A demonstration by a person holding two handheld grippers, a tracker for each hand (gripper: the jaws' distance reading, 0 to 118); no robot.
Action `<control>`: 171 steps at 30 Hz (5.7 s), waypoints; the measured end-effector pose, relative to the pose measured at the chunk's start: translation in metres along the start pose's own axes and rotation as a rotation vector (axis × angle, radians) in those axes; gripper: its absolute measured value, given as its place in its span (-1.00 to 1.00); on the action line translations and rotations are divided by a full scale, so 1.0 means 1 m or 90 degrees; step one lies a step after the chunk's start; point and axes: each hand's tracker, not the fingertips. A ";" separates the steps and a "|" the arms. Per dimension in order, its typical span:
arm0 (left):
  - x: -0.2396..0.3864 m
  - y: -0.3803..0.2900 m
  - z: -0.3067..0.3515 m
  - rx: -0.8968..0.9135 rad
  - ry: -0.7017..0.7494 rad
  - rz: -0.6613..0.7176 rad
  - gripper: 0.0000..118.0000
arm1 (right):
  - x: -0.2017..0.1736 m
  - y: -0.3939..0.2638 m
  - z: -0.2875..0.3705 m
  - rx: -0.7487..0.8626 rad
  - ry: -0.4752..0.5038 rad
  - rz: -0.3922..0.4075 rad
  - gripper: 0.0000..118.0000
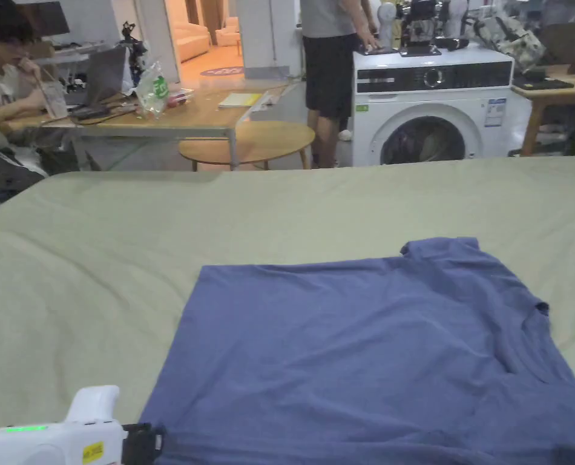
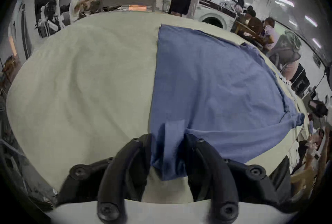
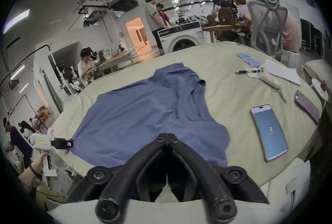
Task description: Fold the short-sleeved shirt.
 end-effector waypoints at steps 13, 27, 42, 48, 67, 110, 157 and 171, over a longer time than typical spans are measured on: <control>0.028 -0.009 0.004 -0.005 0.025 -0.053 -0.77 | 0.061 -0.025 -0.018 -0.157 -0.101 0.052 -0.22; 0.017 -0.020 0.022 0.108 -0.008 -0.021 -0.95 | 0.057 -0.029 -0.027 -0.136 -0.063 0.044 -0.92; 0.014 0.186 -0.071 0.102 -0.007 0.049 -0.95 | 0.052 0.120 -0.197 -0.069 -0.094 -0.057 -0.92; 0.016 0.185 -0.098 0.096 -0.011 0.062 0.01 | 0.059 0.113 -0.216 -0.062 -0.119 -0.046 -0.43; 0.083 0.125 0.032 0.223 -0.066 -0.118 -1.00 | -0.037 0.099 -0.130 0.021 -0.048 0.121 -1.00; 0.044 0.129 -0.069 0.083 0.041 -0.020 -1.00 | 0.053 0.066 -0.170 -0.058 -0.217 0.024 -0.97; 0.051 0.122 0.026 0.205 -0.055 -0.062 -0.57 | -0.049 0.011 -0.080 -0.001 0.038 0.135 -1.00; 0.004 0.214 -0.159 -0.110 0.052 0.011 -0.44 | 0.007 0.016 -0.089 -0.068 0.030 0.037 -1.00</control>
